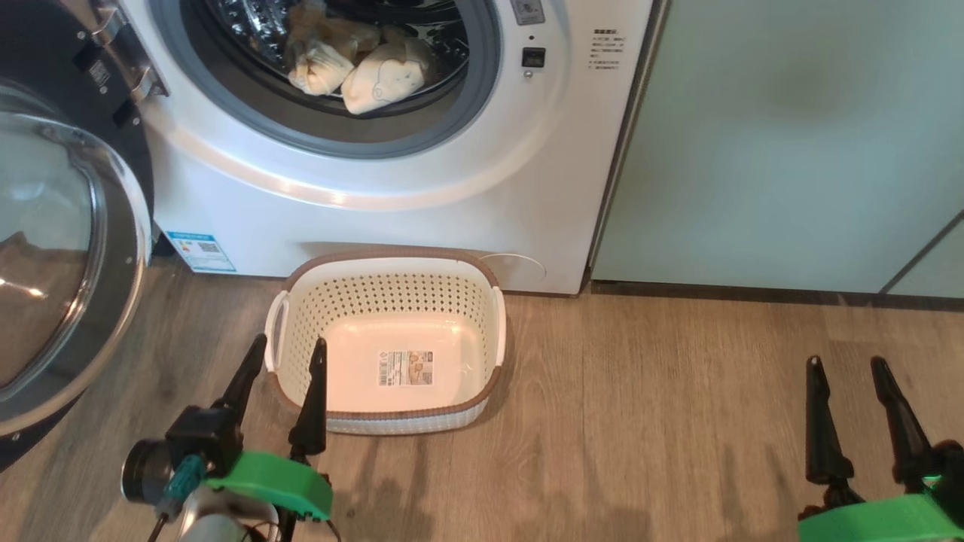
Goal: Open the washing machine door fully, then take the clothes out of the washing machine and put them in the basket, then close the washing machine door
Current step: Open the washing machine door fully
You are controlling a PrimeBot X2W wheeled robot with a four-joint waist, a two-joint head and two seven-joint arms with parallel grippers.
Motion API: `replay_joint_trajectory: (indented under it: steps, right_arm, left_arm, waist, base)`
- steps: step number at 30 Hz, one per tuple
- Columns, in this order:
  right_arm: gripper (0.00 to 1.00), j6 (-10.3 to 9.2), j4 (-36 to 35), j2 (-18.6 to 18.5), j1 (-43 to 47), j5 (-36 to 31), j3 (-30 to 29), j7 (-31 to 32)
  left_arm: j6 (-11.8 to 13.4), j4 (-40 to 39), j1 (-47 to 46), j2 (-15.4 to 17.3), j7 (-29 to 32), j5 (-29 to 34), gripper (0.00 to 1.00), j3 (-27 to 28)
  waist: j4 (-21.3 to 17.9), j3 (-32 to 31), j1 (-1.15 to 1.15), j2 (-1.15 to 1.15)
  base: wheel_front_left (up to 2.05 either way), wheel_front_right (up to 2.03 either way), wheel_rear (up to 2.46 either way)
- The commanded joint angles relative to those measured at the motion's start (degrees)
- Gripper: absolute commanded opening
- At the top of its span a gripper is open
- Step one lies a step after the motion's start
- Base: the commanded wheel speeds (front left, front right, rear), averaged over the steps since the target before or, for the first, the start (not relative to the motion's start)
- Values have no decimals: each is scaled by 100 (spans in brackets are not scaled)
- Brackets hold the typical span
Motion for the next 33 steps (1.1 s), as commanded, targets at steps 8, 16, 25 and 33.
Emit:
replay_joint_trajectory:
  steps: [8,16,25,33]
  right_arm:
    - [100,1,-189,-58,-108,24,95,-38]
    - [100,1,-184,-58,-118,28,86,-38]
    - [100,1,-188,-58,-124,38,81,-38]
    - [100,1,-199,-58,-136,62,58,-38]
  left_arm:
    - [43,-67,-140,131,-12,-35,100,159]
    - [77,-4,-133,154,-18,-60,100,122]
    - [117,3,-145,166,-24,-67,100,87]
    - [129,-31,-167,194,-28,-67,100,64]
  waist:
    - [-57,-15,0,0]
    - [-78,-35,0,0]
    - [-106,-24,0,0]
    - [-105,13,0,0]
  base:
    - [0,0,0]
    - [0,0,0]
    - [0,0,0]
    - [2,-2,0]
